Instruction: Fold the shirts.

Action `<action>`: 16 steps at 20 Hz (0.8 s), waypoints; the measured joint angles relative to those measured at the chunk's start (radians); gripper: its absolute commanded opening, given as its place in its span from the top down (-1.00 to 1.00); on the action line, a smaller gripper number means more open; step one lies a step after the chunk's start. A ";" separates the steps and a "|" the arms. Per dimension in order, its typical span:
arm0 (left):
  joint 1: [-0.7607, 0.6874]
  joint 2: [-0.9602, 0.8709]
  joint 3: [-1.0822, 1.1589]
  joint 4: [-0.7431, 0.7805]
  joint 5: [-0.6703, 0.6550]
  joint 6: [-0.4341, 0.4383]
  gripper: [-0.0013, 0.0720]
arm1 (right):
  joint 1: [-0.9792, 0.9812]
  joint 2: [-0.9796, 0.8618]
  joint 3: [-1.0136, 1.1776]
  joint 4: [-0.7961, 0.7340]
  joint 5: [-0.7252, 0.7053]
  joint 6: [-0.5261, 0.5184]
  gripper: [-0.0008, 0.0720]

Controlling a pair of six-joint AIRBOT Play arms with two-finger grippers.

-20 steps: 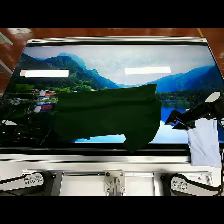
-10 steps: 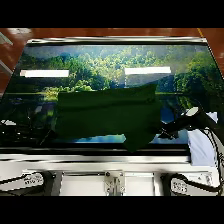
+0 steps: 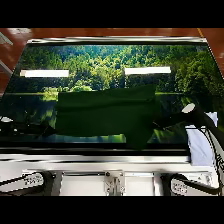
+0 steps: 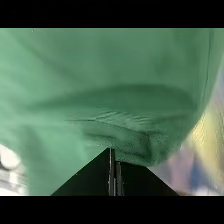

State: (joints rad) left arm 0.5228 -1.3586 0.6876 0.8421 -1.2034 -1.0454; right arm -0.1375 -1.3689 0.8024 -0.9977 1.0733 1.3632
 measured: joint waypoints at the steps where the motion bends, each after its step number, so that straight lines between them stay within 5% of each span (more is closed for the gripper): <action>1: 0.000 0.005 0.031 -0.016 0.004 0.013 0.87 | -0.005 0.010 0.045 0.020 -0.006 0.000 0.84; 6: -0.072 -0.024 0.229 -0.066 0.085 0.004 0.86 | -0.013 -0.075 0.317 0.096 -0.054 0.047 0.84; 16: -0.216 -0.371 0.676 -0.084 0.154 -0.201 0.85 | -0.004 -0.490 0.732 0.244 -0.142 0.085 0.83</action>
State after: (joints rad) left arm 0.3073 -1.7298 1.3640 0.7586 -1.0492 -1.2469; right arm -0.1417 -1.8587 1.5349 -0.7540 0.9310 1.4479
